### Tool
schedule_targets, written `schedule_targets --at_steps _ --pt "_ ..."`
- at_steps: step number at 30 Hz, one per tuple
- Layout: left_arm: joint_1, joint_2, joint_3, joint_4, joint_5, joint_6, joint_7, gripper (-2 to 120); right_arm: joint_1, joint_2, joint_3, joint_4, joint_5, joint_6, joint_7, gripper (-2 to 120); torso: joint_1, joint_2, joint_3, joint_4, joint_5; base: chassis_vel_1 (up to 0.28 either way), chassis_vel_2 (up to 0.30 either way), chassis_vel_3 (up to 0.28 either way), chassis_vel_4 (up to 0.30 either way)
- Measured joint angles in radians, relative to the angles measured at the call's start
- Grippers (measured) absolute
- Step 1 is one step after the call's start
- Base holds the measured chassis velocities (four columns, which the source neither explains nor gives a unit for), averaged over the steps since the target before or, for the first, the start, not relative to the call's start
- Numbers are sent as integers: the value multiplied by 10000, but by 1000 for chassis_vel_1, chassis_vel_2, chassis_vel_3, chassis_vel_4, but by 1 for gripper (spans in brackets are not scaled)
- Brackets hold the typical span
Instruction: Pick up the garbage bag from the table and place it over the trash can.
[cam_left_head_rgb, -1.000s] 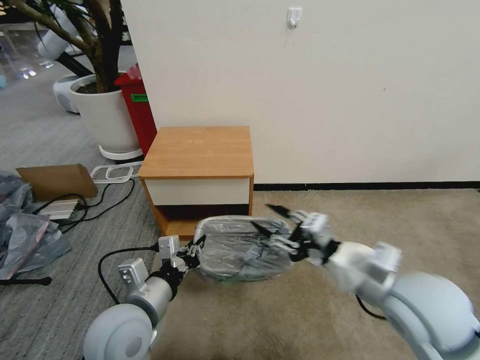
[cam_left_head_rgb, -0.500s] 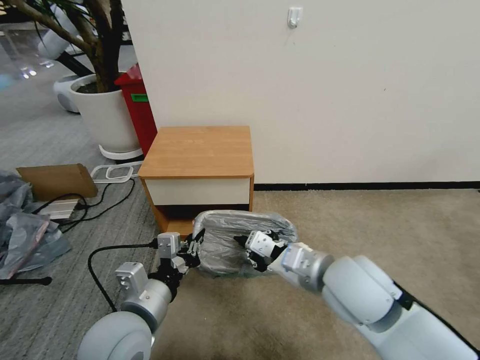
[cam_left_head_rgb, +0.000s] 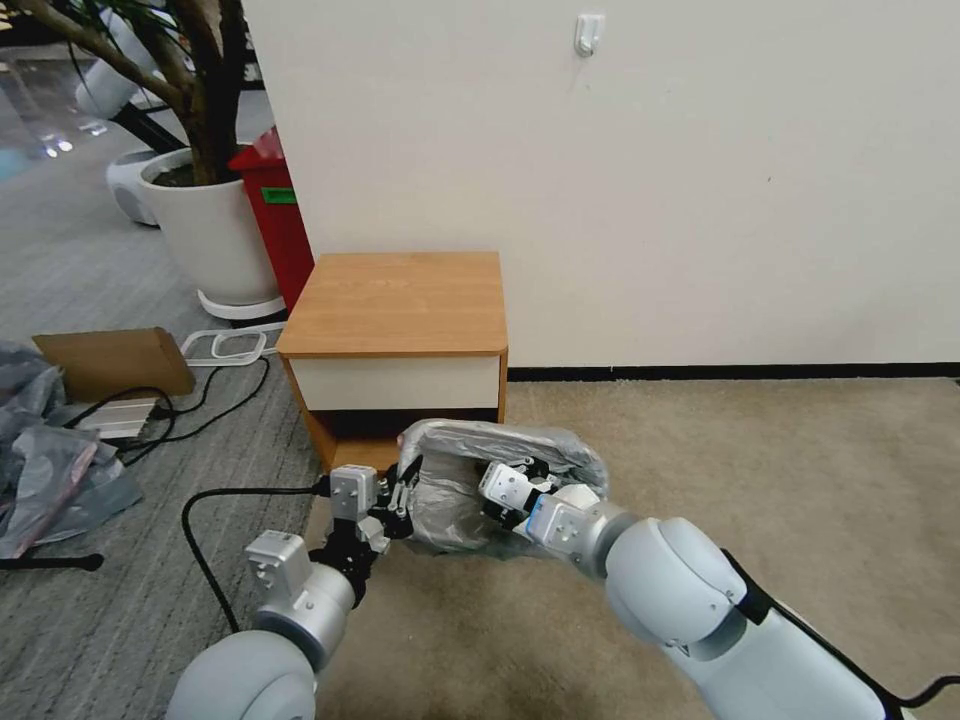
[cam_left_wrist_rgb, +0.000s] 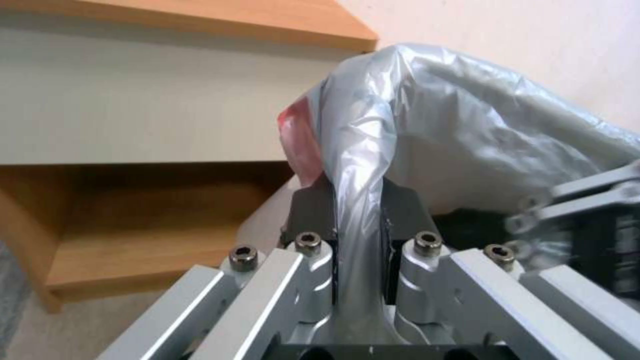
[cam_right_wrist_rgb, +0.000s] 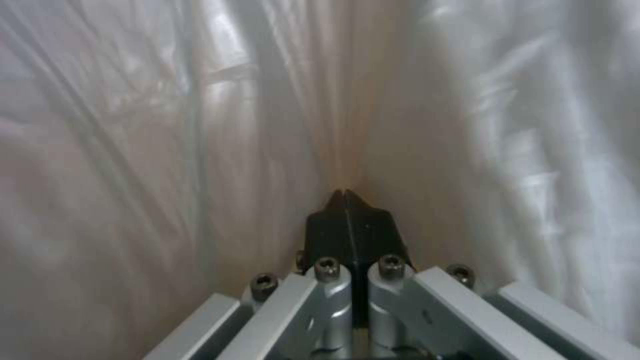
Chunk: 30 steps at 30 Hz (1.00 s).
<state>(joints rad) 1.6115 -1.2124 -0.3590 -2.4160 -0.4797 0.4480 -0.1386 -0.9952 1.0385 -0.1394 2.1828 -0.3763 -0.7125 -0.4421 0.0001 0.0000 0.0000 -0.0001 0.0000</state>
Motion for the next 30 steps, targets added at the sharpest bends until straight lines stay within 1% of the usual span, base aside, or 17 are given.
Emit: schedule_targets --at_steps 7,14,24,30 --pt "67 21 177 -98 125 -4 188 9 126 131 -180 -474 -385 21 -84 0 0 0 0 0 0 0 0 0 0" --pt "231 11 252 -237 678 -169 537 9 581 61 -368 -907 -608 28 -319 0 -1 0 0 0 0 0 0 0 0" --pt "333 -26 263 -329 725 -196 624 9 895 204 -583 -1681 -881 35 -470 0 -1 0 0 0 0 0 0 0 0" --pt "342 -95 353 -328 720 -206 679 9 927 266 -666 -1893 -987 37 -485 0 -1 0 0 0 0 0 0 0 0"
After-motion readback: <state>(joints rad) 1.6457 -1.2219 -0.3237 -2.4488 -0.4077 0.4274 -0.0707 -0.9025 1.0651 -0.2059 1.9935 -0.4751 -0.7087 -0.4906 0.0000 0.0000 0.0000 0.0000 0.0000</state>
